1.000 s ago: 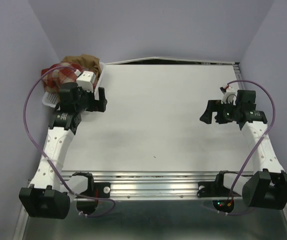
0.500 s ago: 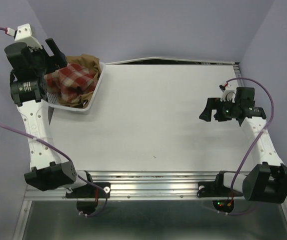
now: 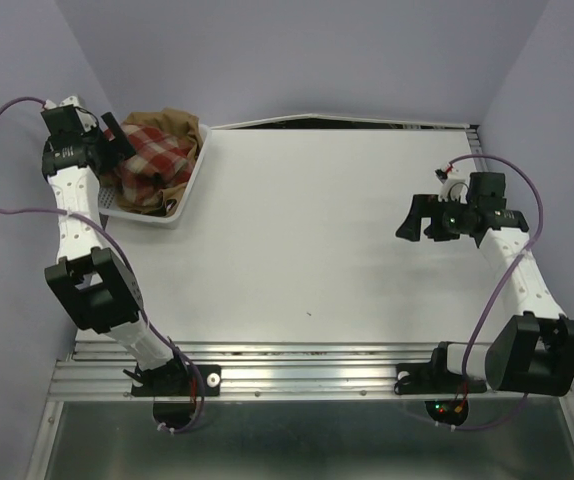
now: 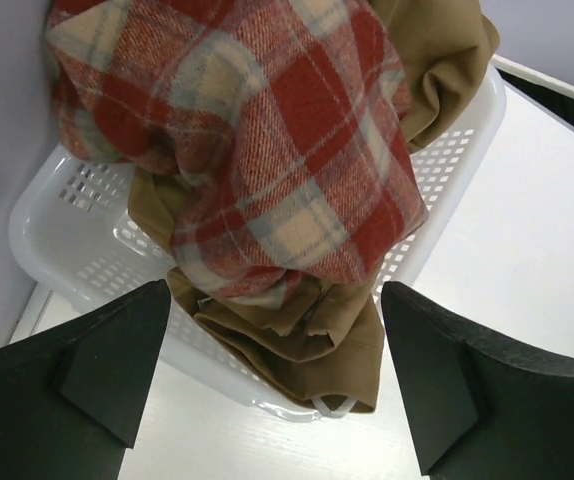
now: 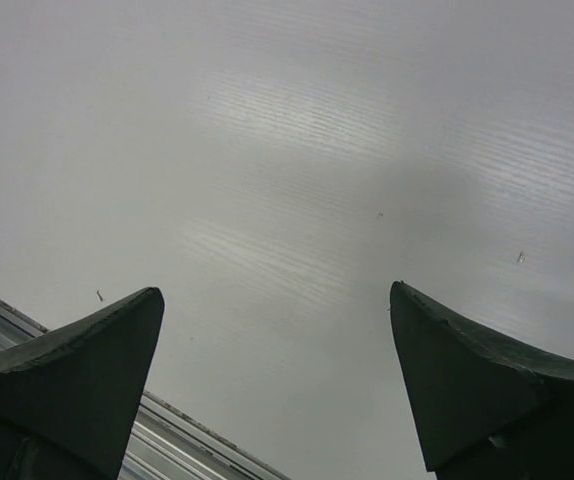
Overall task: Fold and stack the skirts
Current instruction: Grab the skirt from the pile
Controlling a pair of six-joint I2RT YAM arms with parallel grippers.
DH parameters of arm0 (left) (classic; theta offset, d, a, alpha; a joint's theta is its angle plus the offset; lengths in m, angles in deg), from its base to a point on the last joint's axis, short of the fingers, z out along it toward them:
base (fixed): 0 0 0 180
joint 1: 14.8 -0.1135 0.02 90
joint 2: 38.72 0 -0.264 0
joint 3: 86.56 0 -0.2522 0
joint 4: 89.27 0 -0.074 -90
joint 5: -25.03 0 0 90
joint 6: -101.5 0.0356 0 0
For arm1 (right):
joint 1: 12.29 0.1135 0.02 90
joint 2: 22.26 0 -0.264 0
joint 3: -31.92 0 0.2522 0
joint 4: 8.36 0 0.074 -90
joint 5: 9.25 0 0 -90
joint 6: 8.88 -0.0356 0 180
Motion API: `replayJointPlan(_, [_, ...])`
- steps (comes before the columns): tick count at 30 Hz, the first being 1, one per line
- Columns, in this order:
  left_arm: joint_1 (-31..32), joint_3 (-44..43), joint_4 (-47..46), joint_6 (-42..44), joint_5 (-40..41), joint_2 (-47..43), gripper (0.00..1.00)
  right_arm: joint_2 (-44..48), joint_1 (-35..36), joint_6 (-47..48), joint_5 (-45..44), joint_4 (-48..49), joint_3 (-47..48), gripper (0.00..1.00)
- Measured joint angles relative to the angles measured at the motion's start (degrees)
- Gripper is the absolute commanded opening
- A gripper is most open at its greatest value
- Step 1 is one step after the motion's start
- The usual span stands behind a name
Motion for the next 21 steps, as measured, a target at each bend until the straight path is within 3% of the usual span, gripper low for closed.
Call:
replayJointPlan(15, [3.9, -1.6, -11.3, -2.3, 2.0, 17.6, 0.97, -4.1, 0.0, 0.2, 0.3, 0.5, 0.0, 1.00])
replayJointPlan(16, [4.1, -1.6, -12.0, -2.6, 1.3, 17.8, 0.87, -4.3, 0.0, 0.2, 0.3, 0.5, 0.0, 1.00])
replayJointPlan(17, [4.3, -1.6, -12.9, -2.8, 0.5, 17.8, 0.66, -4.3, 0.0, 0.2, 0.3, 0.5, 0.0, 1.00])
replayJointPlan(18, [4.3, -1.6, -13.7, -3.1, -0.3, 17.8, 0.55, -4.4, 0.0, 0.2, 0.2, 0.5, 0.0, 1.00])
replayJointPlan(19, [4.3, -1.6, -15.0, -3.0, -1.9, 17.8, 0.30, -4.4, 0.0, 0.2, 0.2, 0.5, 0.0, 1.00])
replayJointPlan(21, [4.2, -1.6, -16.9, -3.4, -4.5, 17.8, 0.00, -4.5, 0.0, 0.2, 0.1, 0.5, 0.1, 1.00])
